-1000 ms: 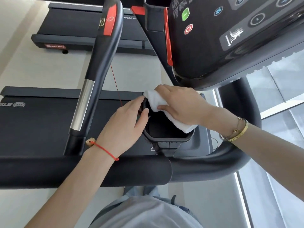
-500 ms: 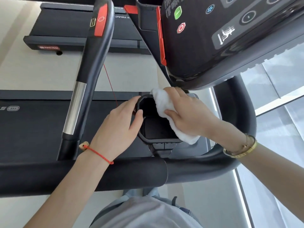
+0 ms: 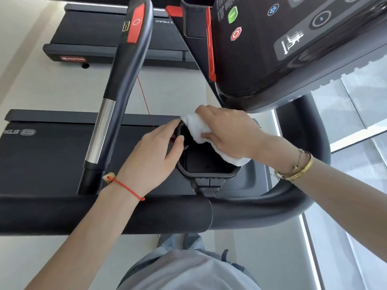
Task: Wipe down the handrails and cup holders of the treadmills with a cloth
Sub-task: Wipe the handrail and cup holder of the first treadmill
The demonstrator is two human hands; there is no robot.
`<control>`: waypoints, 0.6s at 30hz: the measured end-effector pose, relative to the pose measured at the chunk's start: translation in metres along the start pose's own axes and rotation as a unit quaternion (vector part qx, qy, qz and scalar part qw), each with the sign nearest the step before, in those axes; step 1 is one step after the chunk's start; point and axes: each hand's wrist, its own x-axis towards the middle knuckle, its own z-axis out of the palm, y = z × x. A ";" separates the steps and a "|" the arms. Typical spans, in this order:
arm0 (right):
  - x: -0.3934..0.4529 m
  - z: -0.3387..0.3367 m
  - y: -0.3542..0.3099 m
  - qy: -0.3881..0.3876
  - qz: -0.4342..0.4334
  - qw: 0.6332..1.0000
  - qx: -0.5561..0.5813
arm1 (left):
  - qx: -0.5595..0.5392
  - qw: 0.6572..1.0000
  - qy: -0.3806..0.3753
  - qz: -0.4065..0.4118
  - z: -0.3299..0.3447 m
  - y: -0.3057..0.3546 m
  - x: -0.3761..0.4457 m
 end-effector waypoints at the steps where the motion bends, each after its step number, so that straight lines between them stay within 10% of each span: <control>1: -0.004 0.001 0.001 0.005 0.011 1.000 0.022 | -0.001 1.000 0.000 0.000 0.000 0.000 0.000; 8: -0.053 0.009 -0.003 0.032 0.149 0.946 0.287 | -0.007 1.000 0.002 0.003 0.000 -0.001 0.001; 18: -0.040 0.016 -0.005 0.045 0.262 0.908 0.323 | 0.000 1.000 0.005 0.006 0.001 -0.001 0.000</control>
